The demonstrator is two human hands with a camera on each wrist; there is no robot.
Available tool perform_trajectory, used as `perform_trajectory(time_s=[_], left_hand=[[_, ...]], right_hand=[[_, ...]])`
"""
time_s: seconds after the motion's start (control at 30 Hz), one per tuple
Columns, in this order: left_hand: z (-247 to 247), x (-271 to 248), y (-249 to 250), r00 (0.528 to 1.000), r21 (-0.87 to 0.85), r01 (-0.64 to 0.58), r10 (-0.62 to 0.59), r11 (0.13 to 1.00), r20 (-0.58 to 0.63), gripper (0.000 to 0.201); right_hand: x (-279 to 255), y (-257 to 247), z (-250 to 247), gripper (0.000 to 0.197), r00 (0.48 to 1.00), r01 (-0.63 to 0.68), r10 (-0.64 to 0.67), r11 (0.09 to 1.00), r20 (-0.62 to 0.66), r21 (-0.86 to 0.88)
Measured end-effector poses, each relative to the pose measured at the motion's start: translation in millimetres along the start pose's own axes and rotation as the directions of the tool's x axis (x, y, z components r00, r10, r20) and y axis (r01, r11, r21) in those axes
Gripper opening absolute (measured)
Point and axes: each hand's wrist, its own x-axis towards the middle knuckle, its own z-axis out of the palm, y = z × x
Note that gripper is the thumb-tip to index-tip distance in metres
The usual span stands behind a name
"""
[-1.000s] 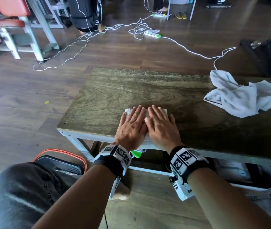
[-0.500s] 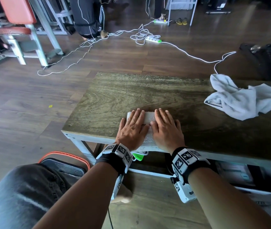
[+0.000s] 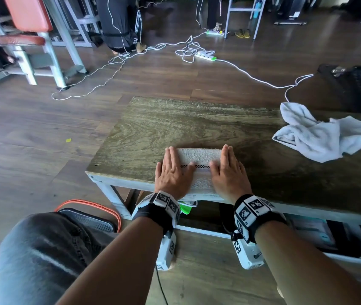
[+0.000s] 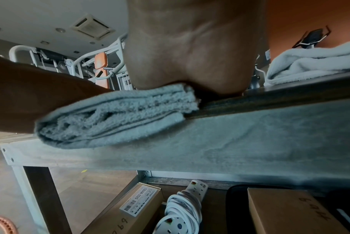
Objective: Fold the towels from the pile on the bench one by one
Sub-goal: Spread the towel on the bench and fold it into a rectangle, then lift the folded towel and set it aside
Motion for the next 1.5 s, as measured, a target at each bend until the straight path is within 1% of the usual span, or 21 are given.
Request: perform_trajectory(time_s=[0.13, 0.17, 0.23, 0.3, 0.4, 0.43, 0.5, 0.57, 0.63, 0.7, 0.77, 0.83, 0.9, 0.93, 1.03, 1.1, 1.2, 1.3, 1.37, 1.43, 1.5], left_hand=[[-3, -8, 4, 0.989, -0.071, 0.133, -0.137, 0.989, -0.053, 0.097], [-2, -9, 5, 0.983, -0.078, 0.154, -0.161, 0.985, -0.091, 0.095], [-2, -13, 9, 0.962, -0.12, 0.163, -0.184, 0.979, -0.199, 0.077], [-6, -18, 13, 0.948, -0.184, 0.149, -0.194, 0.972, -0.254, 0.063], [-20, -20, 19, 0.962, -0.33, 0.137, -0.204, 0.934, -0.18, 0.052], [-27, -21, 21, 0.976, -0.429, 0.106, -0.176, 0.897, -0.127, 0.05], [-40, -29, 26, 0.993, -0.643, 0.054, -0.111, 0.764, -0.049, 0.045], [-56, -38, 31, 0.999, -0.779, 0.047, -0.051, 0.626, 0.019, 0.034], [-74, -48, 34, 0.999, -0.84, 0.051, -0.012, 0.54, 0.053, 0.019], [-95, -59, 35, 0.998, -0.85, 0.064, -0.019, 0.522, 0.063, 0.011], [-117, -71, 29, 0.998, -0.86, 0.061, -0.019, 0.506, 0.06, 0.008], [-136, -82, 22, 0.998, -0.858, 0.066, -0.026, 0.509, 0.061, 0.012], [-155, -93, 15, 0.998, -0.856, 0.063, -0.05, 0.514, 0.043, 0.034], [-163, -97, 11, 0.997, -0.865, 0.052, -0.068, 0.5, 0.021, 0.04], [-183, -112, 1, 0.984, -0.875, 0.0, -0.155, 0.484, -0.086, 0.032], [-191, -121, -7, 0.966, -0.885, -0.015, -0.222, 0.466, -0.133, 0.026], [-200, -134, -22, 0.923, -0.866, -0.037, -0.314, 0.499, -0.22, 0.025], [-208, -153, -36, 0.865, -0.847, -0.068, -0.392, 0.528, -0.314, 0.031], [-212, -168, -46, 0.825, -0.841, -0.093, -0.432, 0.532, -0.364, 0.042], [-218, -180, -59, 0.792, -0.849, -0.088, -0.48, 0.521, -0.377, 0.052], [-225, -196, -67, 0.766, -0.871, -0.079, -0.53, 0.484, -0.364, 0.047]], right_hand=[[-3, -6, -5, 0.077, 0.994, -0.1, 0.101, 0.995, 0.052, -0.004], [-5, -7, -8, 0.079, 0.989, -0.121, 0.123, 0.992, 0.082, -0.018], [-8, -8, -16, 0.081, 0.978, -0.134, 0.143, 0.989, 0.152, -0.067], [-12, -7, -26, 0.086, 0.967, -0.123, 0.141, 0.988, 0.213, -0.097], [-22, -8, -40, 0.089, 0.951, -0.114, 0.142, 0.987, 0.274, -0.115], [-26, -10, -43, 0.088, 0.95, -0.121, 0.146, 0.987, 0.277, -0.103], [-31, -17, -51, 0.08, 0.946, -0.146, 0.16, 0.987, 0.281, -0.07], [-35, -30, -59, 0.07, 0.95, -0.167, 0.163, 0.986, 0.268, -0.008], [-38, -44, -64, 0.062, 0.96, -0.184, 0.142, 0.969, 0.24, 0.165], [-40, -59, -68, 0.05, 0.965, -0.208, 0.125, 0.902, 0.232, 0.378], [-50, -78, -77, 0.042, 0.968, -0.219, 0.114, 0.823, 0.225, 0.525], [-59, -94, -84, 0.035, 0.982, -0.168, 0.079, 0.793, 0.174, 0.585], [-67, -108, -91, 0.028, 0.994, -0.101, 0.049, 0.786, 0.101, 0.61], [-71, -116, -95, 0.026, 0.996, -0.078, 0.037, 0.778, 0.078, 0.624], [-71, -138, -103, 0.026, 1.0, 0.026, -0.022, 0.777, -0.014, 0.629], [-72, -154, -106, 0.036, 0.995, 0.098, -0.083, 0.786, -0.052, 0.61], [-77, -178, -105, 0.046, 0.984, 0.17, -0.165, 0.807, -0.06, 0.566], [-87, -201, -94, 0.043, 0.969, 0.228, -0.239, 0.783, -0.059, 0.579], [-96, -216, -86, 0.039, 0.953, 0.278, -0.298, 0.771, -0.062, 0.573], [-105, -231, -77, 0.037, 0.93, 0.34, -0.359, 0.771, -0.073, 0.538], [-114, -246, -68, 0.037, 0.91, 0.383, -0.408, 0.761, -0.072, 0.524]])
